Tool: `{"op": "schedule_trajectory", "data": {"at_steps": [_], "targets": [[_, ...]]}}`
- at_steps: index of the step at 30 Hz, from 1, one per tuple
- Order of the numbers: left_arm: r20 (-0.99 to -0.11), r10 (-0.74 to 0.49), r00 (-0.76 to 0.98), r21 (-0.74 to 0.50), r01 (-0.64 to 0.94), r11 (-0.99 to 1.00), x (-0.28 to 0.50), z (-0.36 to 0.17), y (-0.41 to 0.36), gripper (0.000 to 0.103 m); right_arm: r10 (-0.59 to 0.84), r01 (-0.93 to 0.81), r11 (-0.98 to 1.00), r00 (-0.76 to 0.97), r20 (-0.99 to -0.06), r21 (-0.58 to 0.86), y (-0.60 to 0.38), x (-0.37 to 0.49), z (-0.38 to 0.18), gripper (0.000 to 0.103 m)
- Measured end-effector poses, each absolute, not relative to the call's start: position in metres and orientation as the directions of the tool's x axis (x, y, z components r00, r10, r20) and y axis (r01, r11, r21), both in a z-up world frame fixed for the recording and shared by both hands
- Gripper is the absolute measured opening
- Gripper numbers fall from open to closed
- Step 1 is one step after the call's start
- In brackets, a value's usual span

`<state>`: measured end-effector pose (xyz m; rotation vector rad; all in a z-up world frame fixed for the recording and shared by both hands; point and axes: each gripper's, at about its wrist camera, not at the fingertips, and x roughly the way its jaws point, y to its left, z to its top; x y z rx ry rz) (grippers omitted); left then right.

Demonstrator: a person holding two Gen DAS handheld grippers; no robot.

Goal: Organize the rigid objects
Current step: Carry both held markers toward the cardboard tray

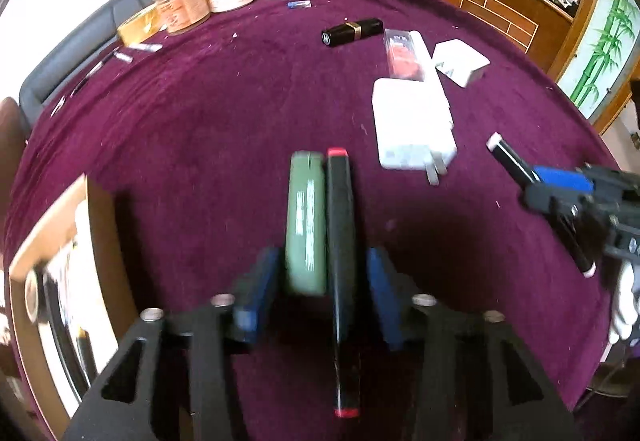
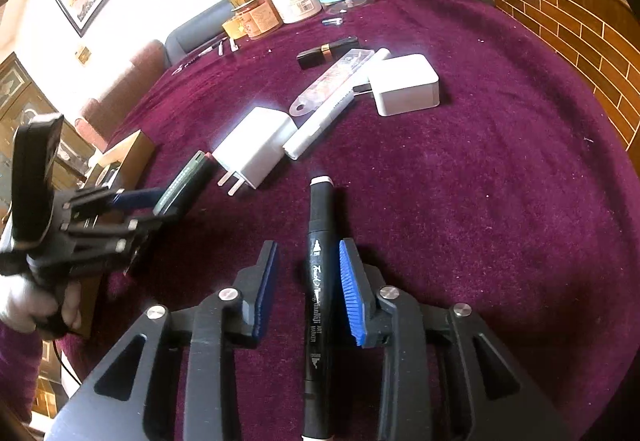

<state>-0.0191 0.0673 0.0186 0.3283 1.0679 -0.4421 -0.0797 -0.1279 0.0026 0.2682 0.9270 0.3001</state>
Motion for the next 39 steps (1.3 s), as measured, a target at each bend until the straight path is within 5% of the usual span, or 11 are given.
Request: {"op": "schedule_trajectory", "data": {"at_steps": [5,7,9,15,19,21,23,25,27,28,39], "targets": [[-0.897,-0.174,0.406,0.03,0.449,0.893,-0.05,0.019,0.068,0.044,0.368,-0.135,0.924,0.565,-0.738,0.358,-0.128,-0.08,0.002,0.03],[-0.889,-0.178,0.422,0.041,0.46,0.887,-0.066,0.019,0.066,0.016,0.371,-0.134,0.923,0.566,-0.737,0.362,-0.129,-0.08,0.002,0.03],[-0.885,-0.19,0.425,0.046,0.486,0.873,-0.081,0.02,0.059,0.011,0.368,-0.133,0.924,0.566,-0.738,0.359,-0.128,-0.08,0.002,0.03],[-0.882,-0.234,0.408,-0.022,0.461,0.887,-0.087,0.022,0.064,0.012,0.361,-0.12,0.925,0.572,-0.737,0.36,-0.128,-0.081,0.001,0.03],[-0.863,-0.215,0.457,0.033,0.476,0.879,-0.083,0.018,0.043,0.033,0.351,-0.121,0.93,0.569,-0.744,0.347,-0.126,-0.08,0.002,0.03],[-0.83,-0.202,0.519,0.096,0.489,0.867,-0.08,0.016,0.028,0.033,0.341,-0.125,0.935,0.567,-0.75,0.331,-0.123,-0.079,0.003,0.032],[-0.812,-0.205,0.546,0.119,0.499,0.859,-0.078,0.014,0.022,0.028,0.322,-0.137,0.944,0.566,-0.759,0.299,-0.117,-0.08,0.004,0.037],[-0.819,-0.257,0.513,0.056,0.517,0.854,-0.077,0.014,0.023,0.012,0.272,-0.152,0.962,0.566,-0.778,0.225,-0.107,-0.082,0.005,0.037],[-0.817,-0.289,0.499,0.013,0.517,0.856,-0.08,0.016,0.029,0.011,0.215,-0.175,0.975,0.571,-0.792,0.138,-0.094,-0.085,0.006,0.034],[-0.816,-0.316,0.483,-0.03,0.511,0.859,-0.082,0.018,0.034,0.011,0.2,-0.178,0.977,0.574,-0.794,0.117,-0.091,-0.087,0.006,0.013],[-0.693,-0.47,0.547,-0.23,0.45,0.863,-0.132,0.06,0.1,0.011,0.372,-0.229,0.928,0.596,-0.712,0.293,-0.089,-0.126,0.029,0.013]]}}
